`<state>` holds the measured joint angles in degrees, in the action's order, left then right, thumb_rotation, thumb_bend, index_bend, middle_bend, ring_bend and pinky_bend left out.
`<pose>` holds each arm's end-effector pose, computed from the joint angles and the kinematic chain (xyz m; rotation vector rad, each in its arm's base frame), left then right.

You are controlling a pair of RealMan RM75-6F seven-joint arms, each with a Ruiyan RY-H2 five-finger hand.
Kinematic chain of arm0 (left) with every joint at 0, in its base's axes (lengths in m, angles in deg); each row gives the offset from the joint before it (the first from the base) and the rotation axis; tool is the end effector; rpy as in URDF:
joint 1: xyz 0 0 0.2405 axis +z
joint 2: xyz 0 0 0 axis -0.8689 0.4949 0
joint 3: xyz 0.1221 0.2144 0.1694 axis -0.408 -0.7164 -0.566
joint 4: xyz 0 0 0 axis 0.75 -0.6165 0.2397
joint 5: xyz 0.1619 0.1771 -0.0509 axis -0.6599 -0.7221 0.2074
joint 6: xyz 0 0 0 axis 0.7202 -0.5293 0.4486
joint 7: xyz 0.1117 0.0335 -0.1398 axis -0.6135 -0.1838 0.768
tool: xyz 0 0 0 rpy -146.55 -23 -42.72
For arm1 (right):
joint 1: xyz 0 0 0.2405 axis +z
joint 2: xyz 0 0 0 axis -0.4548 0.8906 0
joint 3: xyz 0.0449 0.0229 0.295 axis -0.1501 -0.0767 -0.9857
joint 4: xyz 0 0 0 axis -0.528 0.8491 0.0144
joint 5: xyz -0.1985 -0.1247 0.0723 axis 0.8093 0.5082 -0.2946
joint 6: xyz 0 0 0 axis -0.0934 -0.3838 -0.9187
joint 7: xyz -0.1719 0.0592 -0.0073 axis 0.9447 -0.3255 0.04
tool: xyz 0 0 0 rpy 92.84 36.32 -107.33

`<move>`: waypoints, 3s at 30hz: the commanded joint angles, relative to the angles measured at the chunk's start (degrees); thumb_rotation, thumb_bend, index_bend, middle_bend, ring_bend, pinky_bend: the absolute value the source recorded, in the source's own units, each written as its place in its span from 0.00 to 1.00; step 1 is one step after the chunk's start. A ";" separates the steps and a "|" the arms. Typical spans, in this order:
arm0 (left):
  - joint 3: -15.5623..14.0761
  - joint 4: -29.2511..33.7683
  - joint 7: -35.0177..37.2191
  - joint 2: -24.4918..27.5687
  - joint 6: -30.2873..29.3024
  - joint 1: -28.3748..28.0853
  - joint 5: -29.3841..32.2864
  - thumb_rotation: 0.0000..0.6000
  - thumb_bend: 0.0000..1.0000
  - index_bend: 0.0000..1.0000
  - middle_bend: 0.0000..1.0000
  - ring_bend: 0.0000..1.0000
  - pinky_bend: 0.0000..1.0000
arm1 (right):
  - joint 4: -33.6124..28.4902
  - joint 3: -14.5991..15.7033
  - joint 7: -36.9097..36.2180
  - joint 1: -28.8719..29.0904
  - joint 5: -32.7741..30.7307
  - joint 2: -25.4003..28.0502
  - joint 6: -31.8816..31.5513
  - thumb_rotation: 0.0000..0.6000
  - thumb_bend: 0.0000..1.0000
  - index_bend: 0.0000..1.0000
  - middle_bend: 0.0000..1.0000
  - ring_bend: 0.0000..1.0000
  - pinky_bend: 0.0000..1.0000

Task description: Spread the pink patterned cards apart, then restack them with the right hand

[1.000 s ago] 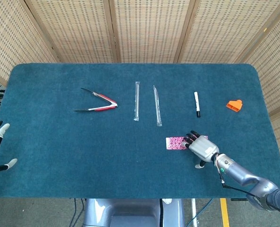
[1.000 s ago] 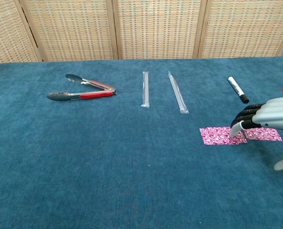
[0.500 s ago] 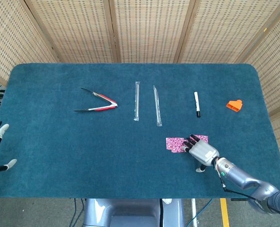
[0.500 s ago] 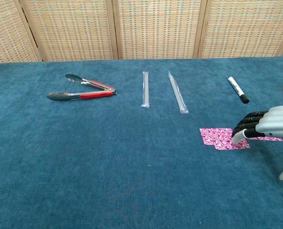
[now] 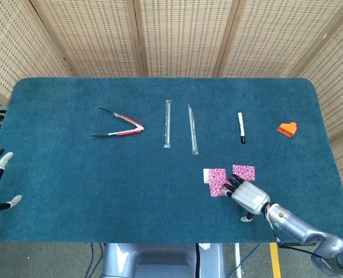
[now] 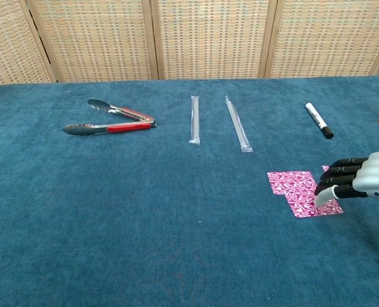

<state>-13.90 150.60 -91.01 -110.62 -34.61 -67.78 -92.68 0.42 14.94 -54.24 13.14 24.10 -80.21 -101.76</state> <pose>-0.3468 0.2377 0.1770 -1.4102 -0.8931 -0.7571 -0.2940 -0.3369 -0.0107 2.4079 -0.5830 0.4679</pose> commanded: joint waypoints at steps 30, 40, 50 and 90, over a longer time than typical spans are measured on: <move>-0.16 -0.53 0.20 -0.34 0.27 0.16 -0.03 0.97 0.06 0.04 0.00 0.00 0.00 | 1.12 0.99 1.26 -1.26 0.41 -1.27 0.13 1.00 0.18 0.14 0.13 0.00 0.00; -0.17 -0.61 0.30 -0.41 0.34 0.19 0.10 0.97 0.06 0.04 0.00 0.00 0.00 | -1.83 -1.35 -2.80 -1.38 -0.77 0.64 -2.97 1.00 0.17 0.15 0.13 0.00 0.00; -0.17 -0.99 0.79 -0.48 0.39 0.18 -0.01 0.97 0.06 0.04 0.00 0.00 0.00 | -4.04 -6.11 -9.19 -0.75 -7.06 0.41 -2.20 1.00 0.24 0.28 0.13 0.00 0.00; -0.50 -1.19 1.81 0.61 -0.22 1.07 -0.13 0.97 0.06 0.04 0.00 0.00 0.00 | 15.44 -12.28 -5.46 2.55 -17.16 -14.98 2.75 1.00 0.21 0.32 0.14 0.00 0.00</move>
<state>-14.39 149.40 -89.19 -110.02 -34.83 -66.71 -92.80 15.53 2.47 -59.49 15.83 6.69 -94.93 -98.82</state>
